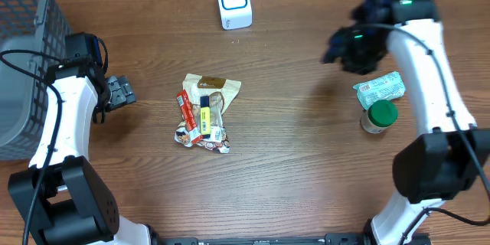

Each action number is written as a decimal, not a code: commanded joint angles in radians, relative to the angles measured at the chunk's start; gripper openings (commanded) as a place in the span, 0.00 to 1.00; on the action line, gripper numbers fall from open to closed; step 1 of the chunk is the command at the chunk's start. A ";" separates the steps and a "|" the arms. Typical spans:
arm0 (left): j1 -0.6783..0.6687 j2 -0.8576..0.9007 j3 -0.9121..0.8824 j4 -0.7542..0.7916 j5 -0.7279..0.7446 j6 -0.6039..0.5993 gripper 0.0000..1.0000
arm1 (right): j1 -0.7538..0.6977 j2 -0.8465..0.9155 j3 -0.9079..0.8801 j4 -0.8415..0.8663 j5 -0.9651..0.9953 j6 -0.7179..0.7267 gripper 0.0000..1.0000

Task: Scan the item barcode
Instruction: 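Lower the right gripper onto the yellow highlighter and grasp it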

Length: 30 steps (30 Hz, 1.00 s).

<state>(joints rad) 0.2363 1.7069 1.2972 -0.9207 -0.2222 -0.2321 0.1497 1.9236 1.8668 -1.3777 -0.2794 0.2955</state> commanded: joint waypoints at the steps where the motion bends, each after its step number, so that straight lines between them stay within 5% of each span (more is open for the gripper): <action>1: -0.004 -0.020 0.015 -0.002 -0.014 0.011 1.00 | 0.133 0.006 -0.025 0.039 -0.066 -0.011 0.49; 5: -0.004 -0.020 0.015 -0.002 -0.013 0.011 1.00 | 0.289 0.007 -0.057 0.163 -0.063 -0.008 0.41; 15: -0.004 -0.020 0.015 -0.002 -0.013 0.011 1.00 | 0.563 0.060 -0.179 0.542 0.062 0.100 0.41; 30: -0.004 -0.020 0.014 -0.002 -0.013 0.011 1.00 | 0.610 0.232 -0.179 0.613 0.064 0.155 0.36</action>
<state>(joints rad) 0.2363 1.7069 1.2972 -0.9207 -0.2222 -0.2321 0.7570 2.1448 1.6932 -0.7773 -0.2070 0.4347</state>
